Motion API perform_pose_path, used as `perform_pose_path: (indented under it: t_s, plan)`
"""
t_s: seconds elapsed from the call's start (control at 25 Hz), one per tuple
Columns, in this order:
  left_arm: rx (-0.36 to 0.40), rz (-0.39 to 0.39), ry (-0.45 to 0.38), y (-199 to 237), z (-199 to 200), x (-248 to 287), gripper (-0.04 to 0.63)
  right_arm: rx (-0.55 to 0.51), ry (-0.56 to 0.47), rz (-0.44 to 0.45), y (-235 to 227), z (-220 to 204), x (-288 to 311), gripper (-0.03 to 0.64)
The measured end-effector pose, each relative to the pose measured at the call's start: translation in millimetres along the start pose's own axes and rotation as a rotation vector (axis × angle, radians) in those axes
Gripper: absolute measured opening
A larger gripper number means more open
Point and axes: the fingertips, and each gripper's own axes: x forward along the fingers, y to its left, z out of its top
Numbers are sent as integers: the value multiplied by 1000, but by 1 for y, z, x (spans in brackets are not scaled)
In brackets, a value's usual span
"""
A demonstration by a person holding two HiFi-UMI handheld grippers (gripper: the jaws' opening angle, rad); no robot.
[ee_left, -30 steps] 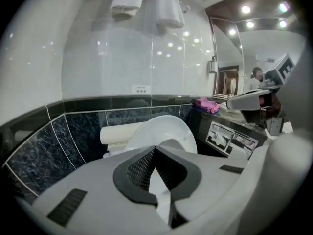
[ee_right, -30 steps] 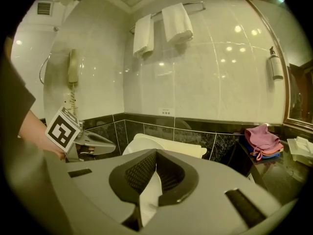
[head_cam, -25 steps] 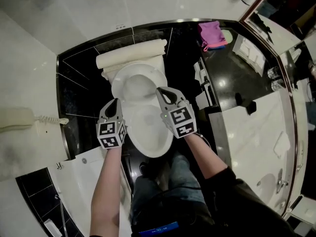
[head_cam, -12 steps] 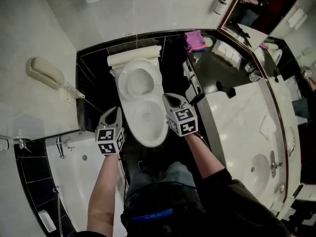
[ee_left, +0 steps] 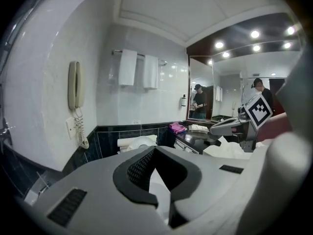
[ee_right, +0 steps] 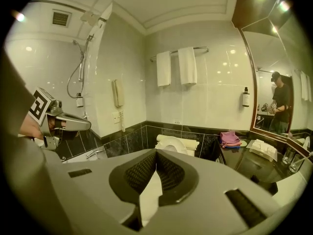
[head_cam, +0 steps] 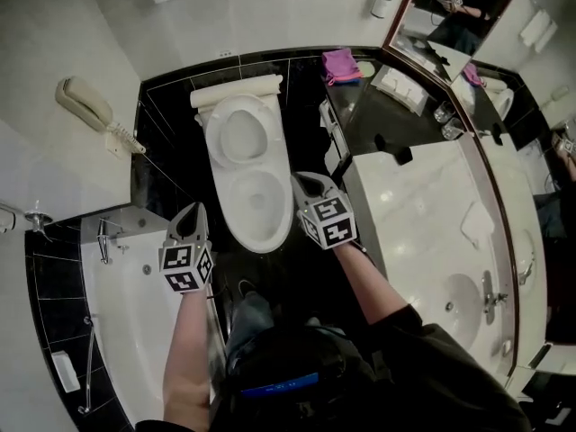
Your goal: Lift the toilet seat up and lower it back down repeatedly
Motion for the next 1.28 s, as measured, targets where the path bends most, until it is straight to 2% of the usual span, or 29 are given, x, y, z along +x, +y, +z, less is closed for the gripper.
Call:
perform_pose_path:
  t_s: [0.32, 0.68, 0.92, 1.16, 1.28]
  plan:
    - [-15, 0, -3, -54, -21, -43, -15, -1, -13, 13, -6, -25, -54, 15]
    - [-17, 13, -15, -65, -24, -54, -15, -3, -8, 13, -4, -36, -72, 17]
    - [-15, -5, -6, -56, -21, -38, -15, -2, -3, 5, -4, -32, -59, 17]
    - [-12, -53, 24, -38, -21, -2, -15, -17, 30, 2, -1, -31, -19, 18]
    - [-3, -82, 46, -21, -24, 23, -15, -18, 52, 3, 2, -31, 15, 65]
